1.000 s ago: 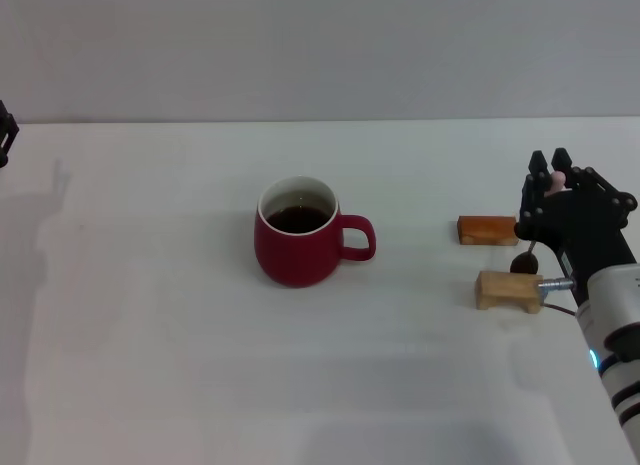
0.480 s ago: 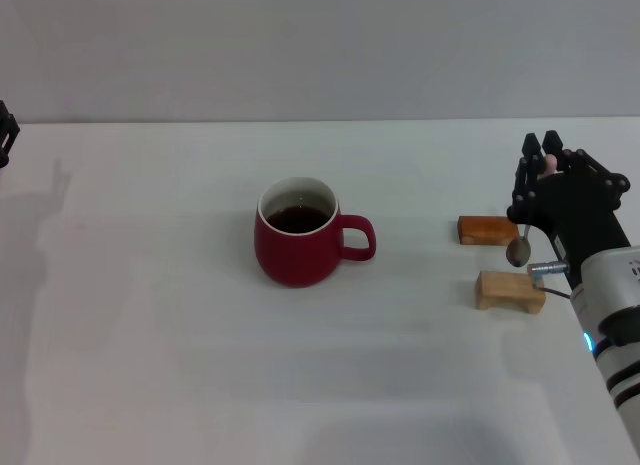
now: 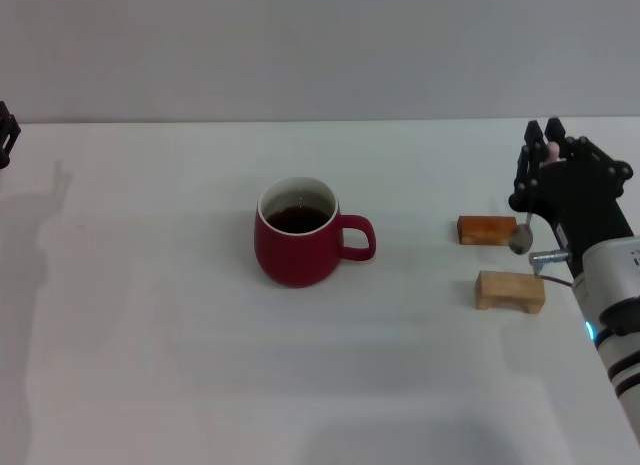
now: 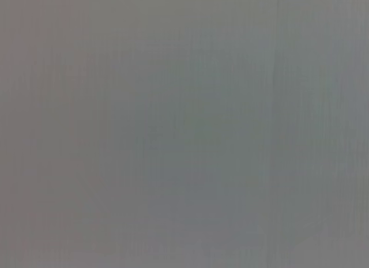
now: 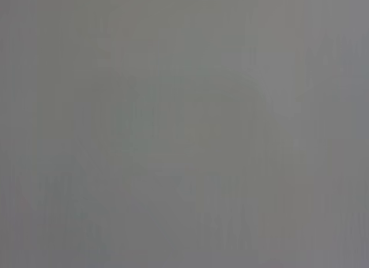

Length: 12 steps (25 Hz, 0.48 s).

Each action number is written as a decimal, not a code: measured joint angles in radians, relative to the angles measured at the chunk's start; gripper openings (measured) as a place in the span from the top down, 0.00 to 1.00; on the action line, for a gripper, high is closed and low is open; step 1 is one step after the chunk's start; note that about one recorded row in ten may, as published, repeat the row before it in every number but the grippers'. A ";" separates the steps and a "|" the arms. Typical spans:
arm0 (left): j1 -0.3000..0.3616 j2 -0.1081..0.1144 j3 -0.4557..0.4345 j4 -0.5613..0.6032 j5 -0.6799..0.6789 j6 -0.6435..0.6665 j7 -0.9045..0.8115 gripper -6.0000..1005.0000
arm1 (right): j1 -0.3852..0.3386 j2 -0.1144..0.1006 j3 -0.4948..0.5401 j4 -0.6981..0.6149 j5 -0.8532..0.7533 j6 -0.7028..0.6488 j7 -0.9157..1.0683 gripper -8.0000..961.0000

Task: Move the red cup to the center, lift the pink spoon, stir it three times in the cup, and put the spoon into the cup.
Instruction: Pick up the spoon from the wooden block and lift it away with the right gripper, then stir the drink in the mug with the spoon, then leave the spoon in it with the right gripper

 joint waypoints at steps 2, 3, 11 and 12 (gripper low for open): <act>0.000 0.000 0.000 0.000 0.000 0.000 -0.002 0.17 | -0.001 0.003 0.013 0.000 -0.016 0.000 0.000 0.85; 0.000 0.000 0.000 0.000 0.000 0.000 -0.002 0.17 | -0.001 0.005 0.020 0.001 -0.022 0.000 0.000 0.85; -0.001 -0.001 0.000 0.000 0.000 -0.001 -0.005 0.17 | 0.036 0.008 0.033 0.004 -0.028 0.000 0.000 0.85; -0.001 -0.001 0.000 0.000 0.000 -0.001 -0.005 0.17 | 0.036 0.008 0.033 0.004 -0.028 0.000 0.000 0.85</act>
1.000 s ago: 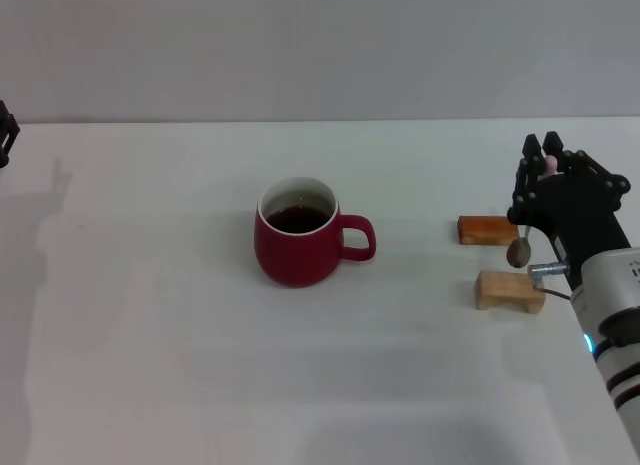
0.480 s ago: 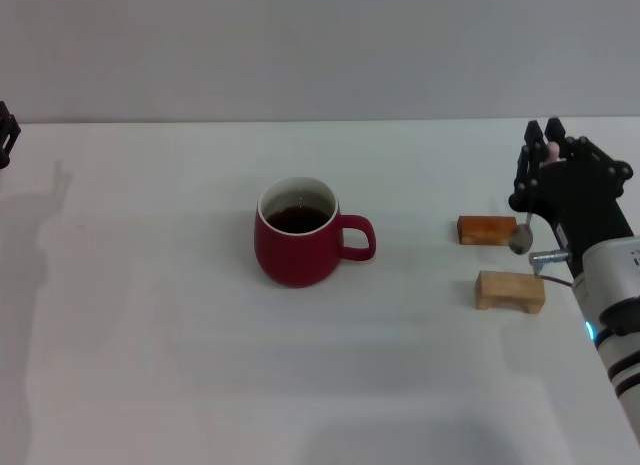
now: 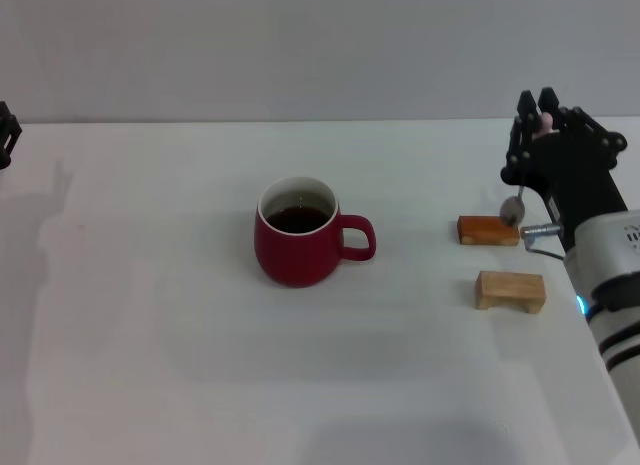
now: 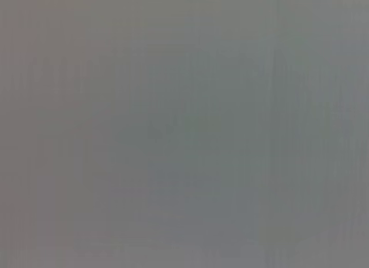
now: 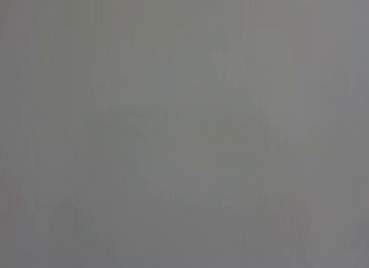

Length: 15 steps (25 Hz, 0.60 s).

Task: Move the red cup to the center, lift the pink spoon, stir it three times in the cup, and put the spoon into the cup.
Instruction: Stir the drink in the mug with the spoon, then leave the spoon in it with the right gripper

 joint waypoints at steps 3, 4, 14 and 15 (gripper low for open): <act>-0.001 -0.001 0.000 0.000 0.000 -0.003 0.000 0.17 | 0.021 0.001 0.010 0.000 -0.001 0.004 0.000 0.85; -0.004 -0.001 0.000 0.000 0.000 -0.012 0.000 0.17 | 0.034 0.001 0.016 -0.001 -0.001 0.007 0.000 0.85; -0.010 -0.001 0.000 0.000 0.000 -0.020 0.000 0.17 | 0.127 0.011 0.068 -0.023 -0.001 0.050 0.008 0.85; -0.010 -0.001 0.000 0.000 0.000 -0.020 0.000 0.17 | 0.127 0.011 0.068 -0.023 -0.001 0.050 0.008 0.85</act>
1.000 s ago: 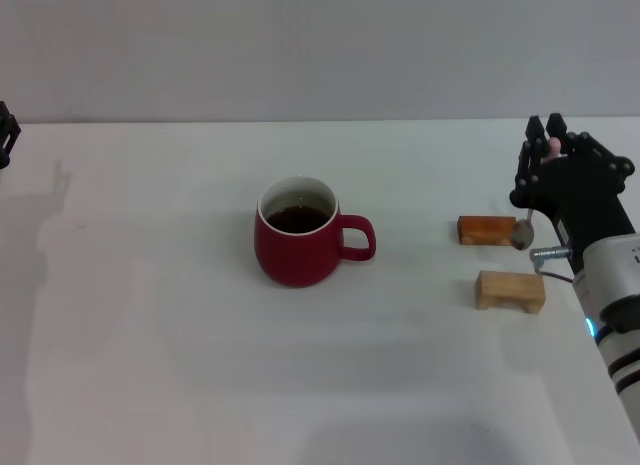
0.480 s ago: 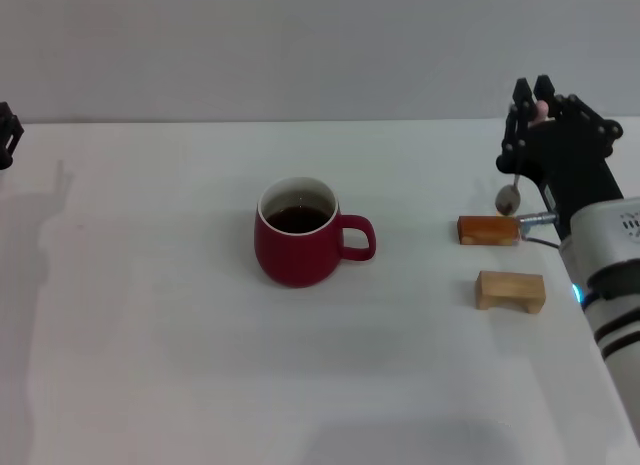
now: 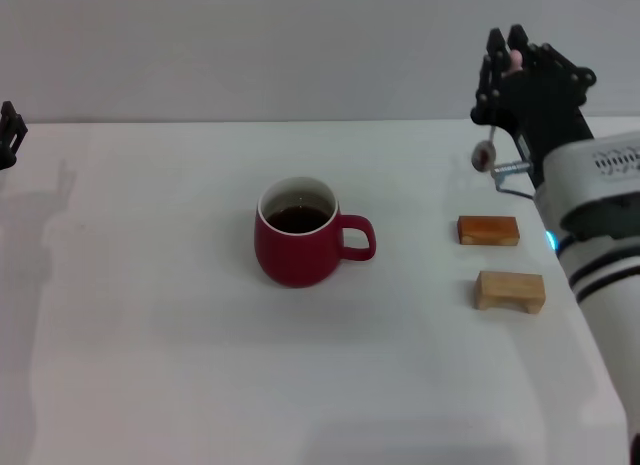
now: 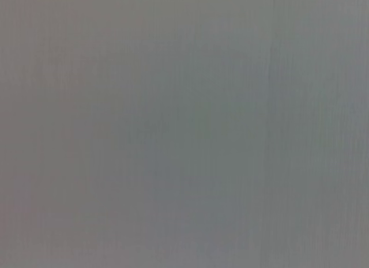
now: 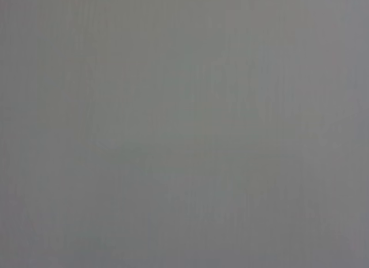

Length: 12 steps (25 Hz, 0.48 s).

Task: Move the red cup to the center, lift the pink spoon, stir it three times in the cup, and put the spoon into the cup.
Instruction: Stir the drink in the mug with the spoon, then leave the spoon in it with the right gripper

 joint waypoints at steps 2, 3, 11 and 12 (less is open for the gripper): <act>0.000 0.000 0.000 0.000 0.000 -0.002 0.000 0.17 | 0.019 0.004 0.006 -0.007 0.000 0.007 0.000 0.85; 0.000 0.000 0.000 0.000 0.000 -0.002 -0.001 0.17 | 0.029 0.006 0.009 -0.011 0.000 0.010 0.000 0.85; 0.000 -0.001 0.000 0.000 0.000 -0.005 -0.003 0.17 | 0.095 0.023 0.028 -0.030 0.000 0.024 0.000 0.86; 0.000 -0.001 0.000 0.000 0.000 -0.005 -0.004 0.17 | 0.103 0.024 0.031 -0.030 0.000 0.027 0.001 0.85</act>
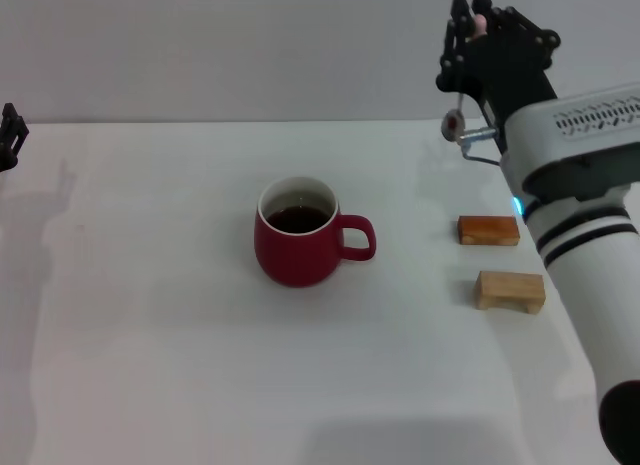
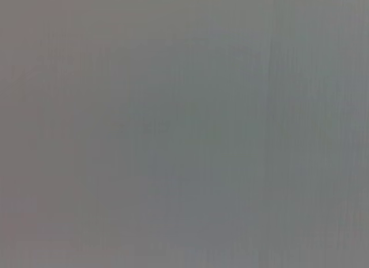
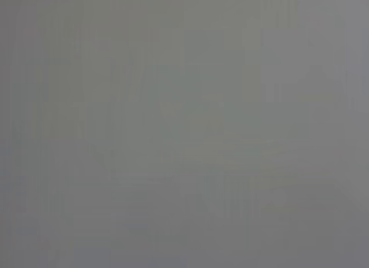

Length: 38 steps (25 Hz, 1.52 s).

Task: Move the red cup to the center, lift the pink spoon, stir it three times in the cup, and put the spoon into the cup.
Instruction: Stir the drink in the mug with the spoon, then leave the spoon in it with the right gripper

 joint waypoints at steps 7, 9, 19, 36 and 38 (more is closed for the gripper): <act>0.000 -0.003 0.001 0.002 0.000 0.000 -0.002 0.17 | 0.051 0.002 0.004 0.009 0.000 0.014 0.003 0.85; 0.000 -0.003 0.001 0.002 0.000 0.000 -0.002 0.17 | 0.066 0.003 0.004 0.014 0.000 0.024 0.006 0.85; -0.001 -0.003 0.002 0.002 0.000 0.000 -0.008 0.17 | 0.161 0.002 0.003 -0.011 -0.004 0.095 0.079 0.85; -0.009 -0.003 0.002 0.002 0.000 0.000 -0.010 0.17 | 0.202 0.002 -0.010 -0.028 -0.067 0.224 0.156 0.85; -0.009 -0.003 0.002 0.002 0.000 0.000 -0.010 0.17 | 0.202 0.002 -0.012 -0.026 -0.072 0.244 0.156 0.85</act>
